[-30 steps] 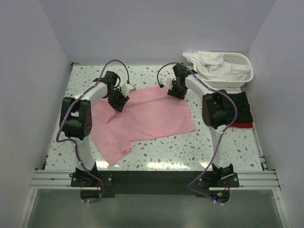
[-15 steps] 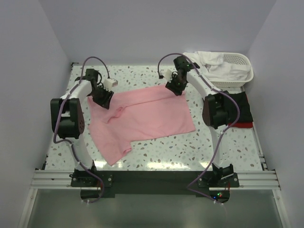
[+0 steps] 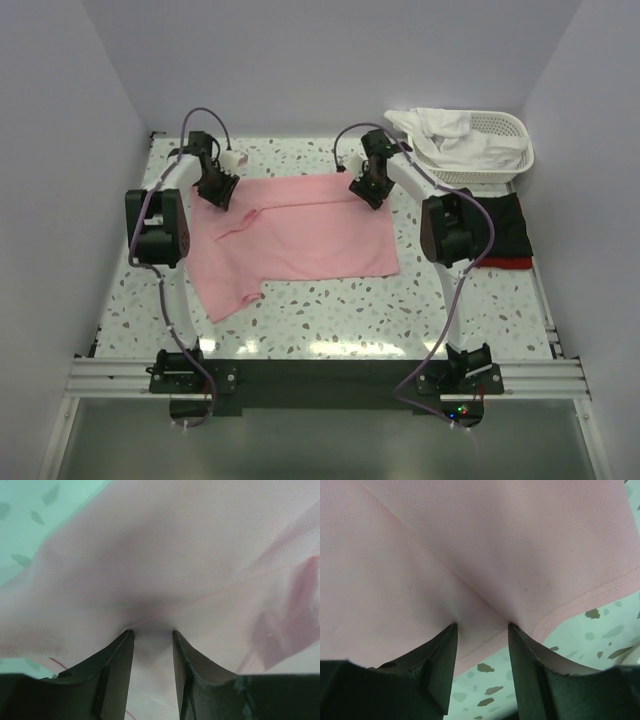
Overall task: Fold and stack the t-shirts
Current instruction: Fold the tshirt
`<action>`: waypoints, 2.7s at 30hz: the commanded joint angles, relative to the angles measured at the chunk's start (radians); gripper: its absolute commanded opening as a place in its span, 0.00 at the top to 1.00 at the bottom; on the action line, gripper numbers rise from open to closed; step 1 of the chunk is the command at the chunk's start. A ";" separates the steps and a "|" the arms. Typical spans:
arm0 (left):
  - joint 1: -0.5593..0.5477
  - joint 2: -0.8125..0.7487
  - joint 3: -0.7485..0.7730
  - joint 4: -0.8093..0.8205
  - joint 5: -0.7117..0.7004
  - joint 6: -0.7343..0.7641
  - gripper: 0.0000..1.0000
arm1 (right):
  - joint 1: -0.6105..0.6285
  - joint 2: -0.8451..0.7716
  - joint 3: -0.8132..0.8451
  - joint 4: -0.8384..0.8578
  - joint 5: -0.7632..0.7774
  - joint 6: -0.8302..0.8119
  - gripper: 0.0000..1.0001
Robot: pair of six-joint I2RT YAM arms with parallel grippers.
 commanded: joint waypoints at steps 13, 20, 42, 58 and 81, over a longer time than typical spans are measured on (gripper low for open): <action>0.038 -0.260 -0.005 -0.253 0.359 0.321 0.43 | 0.012 -0.303 -0.140 -0.186 -0.216 -0.093 0.36; 0.038 -0.501 -0.377 -0.319 0.329 0.475 0.42 | 0.085 -0.521 -0.508 -0.208 -0.196 -0.162 0.49; 0.029 -0.810 -0.783 -0.230 0.205 0.587 0.43 | 0.135 -0.521 -0.864 0.134 -0.047 -0.131 0.67; -0.158 -0.834 -1.094 0.020 -0.026 0.623 0.39 | 0.136 -0.484 -0.863 0.154 -0.003 -0.118 0.78; -0.100 -0.899 -0.640 -0.405 0.094 0.641 1.00 | 0.090 -0.603 -0.740 -0.139 -0.127 -0.170 1.00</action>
